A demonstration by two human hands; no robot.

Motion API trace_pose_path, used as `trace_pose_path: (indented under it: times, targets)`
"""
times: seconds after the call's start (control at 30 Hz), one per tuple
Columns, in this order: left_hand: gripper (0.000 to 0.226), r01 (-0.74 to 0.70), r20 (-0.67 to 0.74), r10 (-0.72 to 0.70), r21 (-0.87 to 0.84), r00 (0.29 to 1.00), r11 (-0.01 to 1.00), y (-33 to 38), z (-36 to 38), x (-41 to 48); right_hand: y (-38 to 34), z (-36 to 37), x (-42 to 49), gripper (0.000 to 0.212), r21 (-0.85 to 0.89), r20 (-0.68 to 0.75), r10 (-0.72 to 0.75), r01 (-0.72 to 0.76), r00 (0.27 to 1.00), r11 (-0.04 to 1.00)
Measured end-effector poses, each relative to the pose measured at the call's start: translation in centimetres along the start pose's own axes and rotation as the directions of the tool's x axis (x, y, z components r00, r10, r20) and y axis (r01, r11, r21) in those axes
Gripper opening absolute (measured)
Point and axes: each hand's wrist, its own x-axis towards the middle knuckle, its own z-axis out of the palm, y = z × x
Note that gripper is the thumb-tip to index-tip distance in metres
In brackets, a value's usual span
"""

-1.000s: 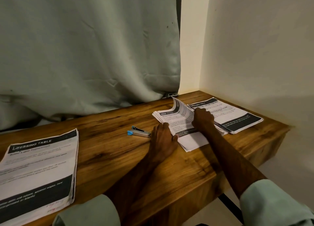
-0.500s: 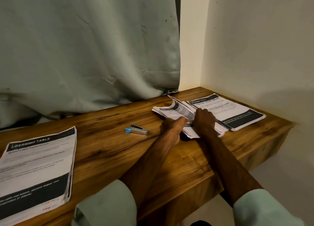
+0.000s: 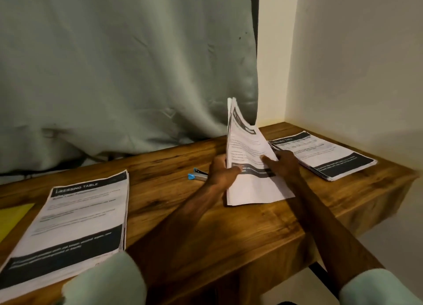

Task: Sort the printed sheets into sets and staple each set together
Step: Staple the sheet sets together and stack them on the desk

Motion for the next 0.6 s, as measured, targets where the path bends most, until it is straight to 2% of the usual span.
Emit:
trace_pose_path:
  times: [0.07, 0.13, 0.2, 0.27, 0.33, 0.43, 0.6]
  targets:
    - [0.031, -0.05, 0.052, 0.052, -0.05, 0.997, 0.998, 0.3, -3.8, -1.7, -1.6, 0.3, -1.7, 0.03, 0.317, 0.162, 0.043, -0.093, 0.986, 0.944]
    - [0.027, -0.076, 0.108, 0.087, -0.1, 0.99, 0.992, 0.5, -7.7, -3.3, -3.5, 0.4, -3.8, 0.029, 0.582, 0.384, 0.039, -0.275, 0.923, 0.766]
    - [0.031, -0.074, 0.137, 0.089, -0.113, 0.987, 0.991, 0.4, -11.2, -4.4, -4.9, 1.3, -5.0, 0.037, 0.662, 0.517, -0.023, -0.383, 0.855, 0.645]
    - [0.035, -0.082, 0.127, 0.094, -0.095, 0.987, 0.992, 0.1, -14.2, -5.2, -6.2, 2.6, -5.7, 0.044, 0.703, 0.556, -0.077, -0.419, 0.828, 0.575]
    - [0.032, -0.079, 0.092, 0.087, -0.088, 0.992, 0.993, -0.5, -16.4, -5.6, -8.0, 3.8, -6.4, 0.044, 0.709, 0.556, -0.126, -0.389, 0.822, 0.588]
    - [0.032, -0.055, 0.028, 0.059, -0.129, 0.998, 0.99, -1.8, -19.2, -6.2, -10.9, 5.3, -7.6, 0.037, 0.685, 0.489, -0.184, -0.244, 0.853, 0.686]
    - [0.041, -0.018, -0.048, 0.007, -0.234, 0.999, 0.972, -3.3, -21.2, -6.8, -13.7, 7.3, -9.3, 0.009, 0.566, 0.385, -0.268, 0.003, 0.883, 0.824]
